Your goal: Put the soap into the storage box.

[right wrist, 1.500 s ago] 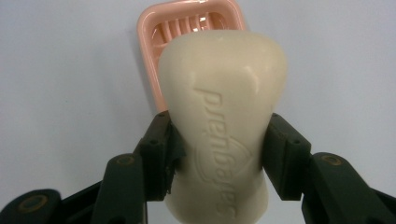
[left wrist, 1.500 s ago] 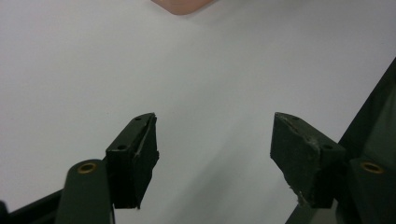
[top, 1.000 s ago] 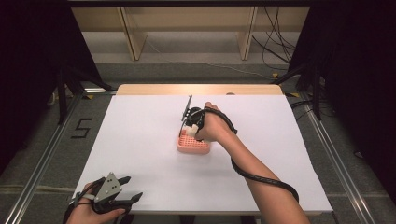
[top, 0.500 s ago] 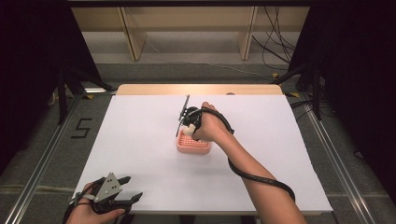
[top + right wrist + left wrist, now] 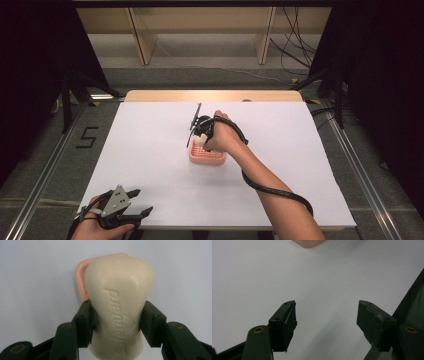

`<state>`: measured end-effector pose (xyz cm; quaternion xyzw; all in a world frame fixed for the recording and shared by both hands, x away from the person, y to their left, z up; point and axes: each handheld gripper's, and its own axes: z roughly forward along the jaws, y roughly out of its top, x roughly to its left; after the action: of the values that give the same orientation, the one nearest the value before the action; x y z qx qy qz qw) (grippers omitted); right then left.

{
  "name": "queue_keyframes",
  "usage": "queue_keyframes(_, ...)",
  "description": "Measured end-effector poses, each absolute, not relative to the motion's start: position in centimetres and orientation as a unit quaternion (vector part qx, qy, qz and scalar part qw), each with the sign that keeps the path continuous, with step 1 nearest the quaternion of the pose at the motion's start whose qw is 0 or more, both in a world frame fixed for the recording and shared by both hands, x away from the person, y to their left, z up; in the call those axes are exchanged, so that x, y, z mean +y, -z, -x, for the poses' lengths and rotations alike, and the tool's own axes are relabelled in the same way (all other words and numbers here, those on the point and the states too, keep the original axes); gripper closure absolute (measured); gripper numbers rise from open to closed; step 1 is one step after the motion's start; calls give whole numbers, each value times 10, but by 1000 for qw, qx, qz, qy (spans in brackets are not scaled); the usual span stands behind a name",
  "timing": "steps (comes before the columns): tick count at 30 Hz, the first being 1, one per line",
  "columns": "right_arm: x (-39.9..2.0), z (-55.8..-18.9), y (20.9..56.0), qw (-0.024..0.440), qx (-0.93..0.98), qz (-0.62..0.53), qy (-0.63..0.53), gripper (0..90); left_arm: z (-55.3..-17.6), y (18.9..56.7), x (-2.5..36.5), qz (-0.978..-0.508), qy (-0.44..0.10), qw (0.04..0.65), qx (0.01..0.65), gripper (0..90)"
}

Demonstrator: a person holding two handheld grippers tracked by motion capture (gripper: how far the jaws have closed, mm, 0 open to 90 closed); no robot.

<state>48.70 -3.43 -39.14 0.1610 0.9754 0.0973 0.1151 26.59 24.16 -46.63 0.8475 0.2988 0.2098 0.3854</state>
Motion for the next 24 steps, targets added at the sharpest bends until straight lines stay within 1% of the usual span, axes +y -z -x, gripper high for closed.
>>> queue_keyframes(24, -29, -489, 403, 115, 973, -170, -102, 506, -266, 466, 242, -848, -211, 385, 297, 315)
